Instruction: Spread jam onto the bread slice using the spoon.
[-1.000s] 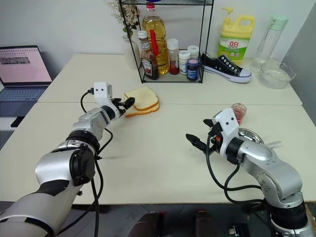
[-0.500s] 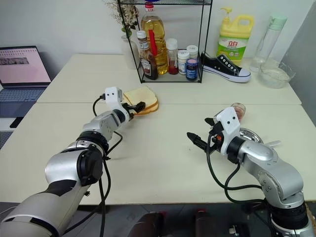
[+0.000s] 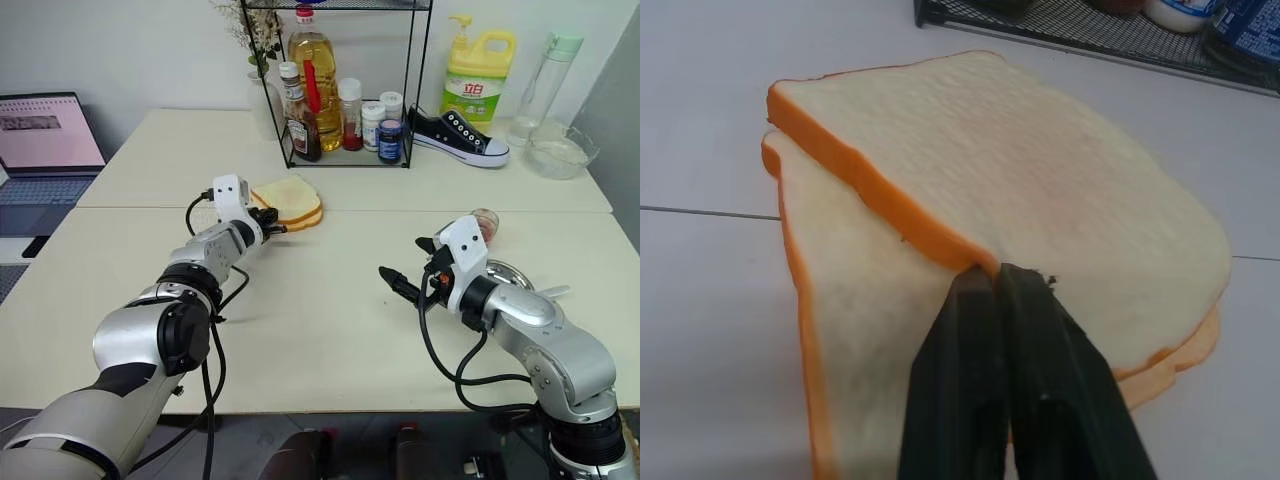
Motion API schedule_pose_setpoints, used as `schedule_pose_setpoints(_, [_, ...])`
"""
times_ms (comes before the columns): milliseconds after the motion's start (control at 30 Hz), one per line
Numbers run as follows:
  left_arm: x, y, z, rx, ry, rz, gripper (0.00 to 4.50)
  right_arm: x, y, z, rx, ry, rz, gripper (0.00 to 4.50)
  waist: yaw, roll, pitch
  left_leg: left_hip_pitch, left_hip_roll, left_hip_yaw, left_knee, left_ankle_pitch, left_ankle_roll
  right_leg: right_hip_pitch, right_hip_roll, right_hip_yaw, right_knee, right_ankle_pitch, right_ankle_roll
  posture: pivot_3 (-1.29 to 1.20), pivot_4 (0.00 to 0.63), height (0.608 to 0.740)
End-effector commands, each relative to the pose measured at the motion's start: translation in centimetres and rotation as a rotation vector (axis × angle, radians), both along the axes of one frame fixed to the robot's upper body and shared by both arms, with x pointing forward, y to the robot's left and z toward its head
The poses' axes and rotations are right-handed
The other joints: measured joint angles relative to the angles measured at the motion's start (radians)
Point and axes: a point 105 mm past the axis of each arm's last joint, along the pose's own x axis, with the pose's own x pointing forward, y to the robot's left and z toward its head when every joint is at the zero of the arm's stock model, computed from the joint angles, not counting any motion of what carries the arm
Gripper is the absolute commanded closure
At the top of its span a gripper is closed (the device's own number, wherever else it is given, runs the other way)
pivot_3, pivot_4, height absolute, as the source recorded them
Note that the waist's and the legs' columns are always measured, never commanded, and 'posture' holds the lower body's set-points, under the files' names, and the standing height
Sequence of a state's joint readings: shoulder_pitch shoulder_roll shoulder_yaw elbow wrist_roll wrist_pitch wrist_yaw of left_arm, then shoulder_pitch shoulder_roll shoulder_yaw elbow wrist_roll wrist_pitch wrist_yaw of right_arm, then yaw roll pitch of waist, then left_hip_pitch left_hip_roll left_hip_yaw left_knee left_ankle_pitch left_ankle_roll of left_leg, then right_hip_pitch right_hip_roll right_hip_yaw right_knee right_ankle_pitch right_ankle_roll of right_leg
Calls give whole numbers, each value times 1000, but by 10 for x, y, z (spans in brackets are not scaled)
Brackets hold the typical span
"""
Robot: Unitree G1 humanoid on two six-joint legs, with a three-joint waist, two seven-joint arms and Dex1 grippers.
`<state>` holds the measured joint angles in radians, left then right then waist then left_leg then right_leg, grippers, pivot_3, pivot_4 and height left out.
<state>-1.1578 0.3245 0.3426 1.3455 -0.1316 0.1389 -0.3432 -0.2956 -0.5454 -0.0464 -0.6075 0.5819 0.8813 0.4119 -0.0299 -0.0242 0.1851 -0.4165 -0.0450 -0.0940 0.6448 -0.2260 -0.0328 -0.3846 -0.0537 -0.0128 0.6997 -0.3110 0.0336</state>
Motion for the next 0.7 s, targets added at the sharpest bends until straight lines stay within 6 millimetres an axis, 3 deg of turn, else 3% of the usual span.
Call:
schedule_pose_setpoints(33, [5,0,24,8,-73,-7,4484,-5,3,13,11,-57,19,0,0,0,0,0,0,0,0,0,0,0,0,0,0,0,0,0,150,740])
schedule_pose_setpoints(233, [7,7,35,-33,-107,11,4484,-6,6,13,12,-58,29,0,0,0,0,0,0,0,0,0,0,0,0,0,0,0,0,0,150,740])
schedule_pose_setpoints(400, [5,-11,53,-85,-138,-146,4484,-7,7,13,16,-57,30,0,0,0,0,0,0,0,0,0,0,0,0,0,0,0,0,0,150,740])
schedule_pose_setpoints(500, [-3,-22,48,-90,-106,-287,4484,-7,6,12,18,-56,28,0,-1,0,0,0,0,1,0,0,0,0,0,0,0,0,0,0,150,740])
schedule_pose_setpoints(700, [-44,-38,12,-107,75,-563,4484,-12,7,9,19,-37,49,0,-8,0,0,0,1,1,0,0,0,-1,1,2,1,0,0,0,150,740])
